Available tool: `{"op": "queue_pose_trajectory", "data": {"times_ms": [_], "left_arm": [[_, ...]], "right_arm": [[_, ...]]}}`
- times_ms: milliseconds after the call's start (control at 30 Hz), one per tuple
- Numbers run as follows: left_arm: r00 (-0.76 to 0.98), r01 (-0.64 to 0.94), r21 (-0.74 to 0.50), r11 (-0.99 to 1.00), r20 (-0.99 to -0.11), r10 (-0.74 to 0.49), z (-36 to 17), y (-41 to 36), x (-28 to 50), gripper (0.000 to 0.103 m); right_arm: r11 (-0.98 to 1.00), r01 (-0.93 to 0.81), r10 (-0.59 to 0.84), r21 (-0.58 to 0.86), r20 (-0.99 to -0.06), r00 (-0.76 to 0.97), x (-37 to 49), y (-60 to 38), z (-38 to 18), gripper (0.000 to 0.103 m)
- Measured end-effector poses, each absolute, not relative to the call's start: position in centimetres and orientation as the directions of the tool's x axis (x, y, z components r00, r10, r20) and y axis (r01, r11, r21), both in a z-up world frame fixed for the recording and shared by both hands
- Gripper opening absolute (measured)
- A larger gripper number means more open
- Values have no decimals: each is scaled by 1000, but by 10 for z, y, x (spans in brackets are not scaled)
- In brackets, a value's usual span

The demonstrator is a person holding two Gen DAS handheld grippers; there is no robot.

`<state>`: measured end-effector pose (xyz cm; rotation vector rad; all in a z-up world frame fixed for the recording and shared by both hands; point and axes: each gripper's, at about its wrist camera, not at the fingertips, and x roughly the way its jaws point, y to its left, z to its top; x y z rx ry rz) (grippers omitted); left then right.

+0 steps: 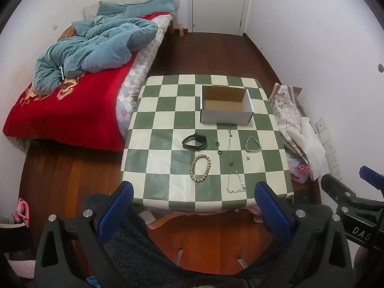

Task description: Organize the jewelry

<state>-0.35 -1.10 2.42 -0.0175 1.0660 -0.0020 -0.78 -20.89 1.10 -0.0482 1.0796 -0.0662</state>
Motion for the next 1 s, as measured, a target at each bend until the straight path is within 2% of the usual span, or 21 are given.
{"op": "queue_pose_trajectory", "data": {"times_ms": [1000], "left_arm": [[503, -8, -19, 1000, -864, -12, 36, -13, -5, 103]], "right_arm": [[997, 33, -82, -75, -871, 484, -15, -211, 20, 103]]}}
